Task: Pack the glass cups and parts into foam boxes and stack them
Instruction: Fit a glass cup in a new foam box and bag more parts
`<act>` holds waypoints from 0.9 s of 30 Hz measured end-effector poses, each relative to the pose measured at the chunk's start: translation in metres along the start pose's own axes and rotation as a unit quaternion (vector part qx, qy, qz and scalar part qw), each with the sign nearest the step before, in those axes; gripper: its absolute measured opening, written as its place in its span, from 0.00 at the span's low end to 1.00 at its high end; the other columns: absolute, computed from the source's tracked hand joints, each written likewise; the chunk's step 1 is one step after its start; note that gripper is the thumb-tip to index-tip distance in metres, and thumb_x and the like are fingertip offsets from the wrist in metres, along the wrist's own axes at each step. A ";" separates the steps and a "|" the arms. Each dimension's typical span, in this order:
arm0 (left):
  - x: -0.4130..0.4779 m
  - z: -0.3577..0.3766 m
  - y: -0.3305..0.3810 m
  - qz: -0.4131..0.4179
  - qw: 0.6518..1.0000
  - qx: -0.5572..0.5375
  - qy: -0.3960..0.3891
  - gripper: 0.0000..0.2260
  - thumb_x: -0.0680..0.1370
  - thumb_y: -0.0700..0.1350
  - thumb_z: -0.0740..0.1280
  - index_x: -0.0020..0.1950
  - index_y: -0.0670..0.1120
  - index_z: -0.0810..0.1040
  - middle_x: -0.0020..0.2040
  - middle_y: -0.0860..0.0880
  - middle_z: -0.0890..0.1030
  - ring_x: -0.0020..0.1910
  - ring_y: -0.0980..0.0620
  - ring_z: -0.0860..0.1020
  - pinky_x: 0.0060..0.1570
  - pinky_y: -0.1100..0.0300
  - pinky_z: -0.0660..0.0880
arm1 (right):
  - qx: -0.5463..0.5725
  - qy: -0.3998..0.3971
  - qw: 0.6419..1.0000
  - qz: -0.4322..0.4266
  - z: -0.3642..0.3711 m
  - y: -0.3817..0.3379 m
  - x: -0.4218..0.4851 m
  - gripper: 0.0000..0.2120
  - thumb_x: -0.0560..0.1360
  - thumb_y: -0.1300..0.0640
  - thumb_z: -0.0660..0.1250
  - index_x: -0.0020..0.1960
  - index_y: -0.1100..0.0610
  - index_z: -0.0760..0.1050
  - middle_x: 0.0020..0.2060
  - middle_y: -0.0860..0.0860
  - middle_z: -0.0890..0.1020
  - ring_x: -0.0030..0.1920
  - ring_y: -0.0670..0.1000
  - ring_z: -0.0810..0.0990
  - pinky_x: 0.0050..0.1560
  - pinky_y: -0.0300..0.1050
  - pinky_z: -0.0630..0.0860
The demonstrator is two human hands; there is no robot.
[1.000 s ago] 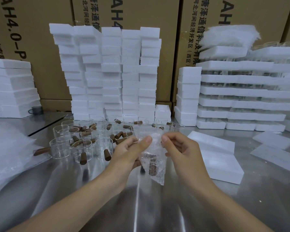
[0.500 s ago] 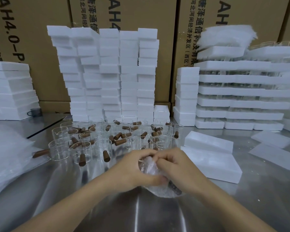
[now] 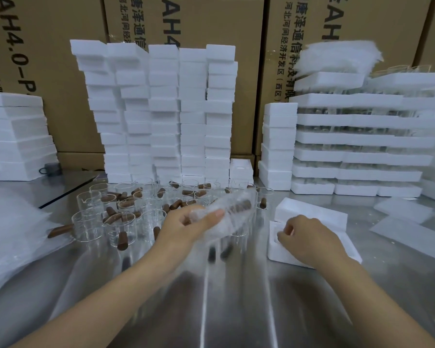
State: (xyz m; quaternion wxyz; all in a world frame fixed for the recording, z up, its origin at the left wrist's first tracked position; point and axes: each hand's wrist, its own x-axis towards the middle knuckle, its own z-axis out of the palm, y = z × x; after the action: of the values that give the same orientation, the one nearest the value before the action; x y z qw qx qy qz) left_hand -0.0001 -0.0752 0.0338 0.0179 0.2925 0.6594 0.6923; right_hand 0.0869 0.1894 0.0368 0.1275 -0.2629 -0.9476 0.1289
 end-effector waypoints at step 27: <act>0.000 0.006 -0.013 0.067 0.993 0.084 0.053 0.31 0.64 0.76 0.76 0.49 0.50 0.88 0.50 0.58 0.85 0.45 0.58 0.80 0.48 0.60 0.70 | 0.027 -0.082 0.992 -0.091 -0.012 -0.015 -0.020 0.19 0.77 0.35 0.65 0.67 0.35 0.70 0.57 0.44 0.78 0.54 0.49 0.79 0.60 0.52 0.79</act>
State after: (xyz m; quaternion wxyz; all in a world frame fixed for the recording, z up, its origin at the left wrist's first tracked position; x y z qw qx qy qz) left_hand -0.0020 -0.0684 0.0210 -0.0882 0.2991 0.6941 0.6488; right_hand 0.0999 0.1681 0.0490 0.0681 -0.1601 -0.9711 0.1637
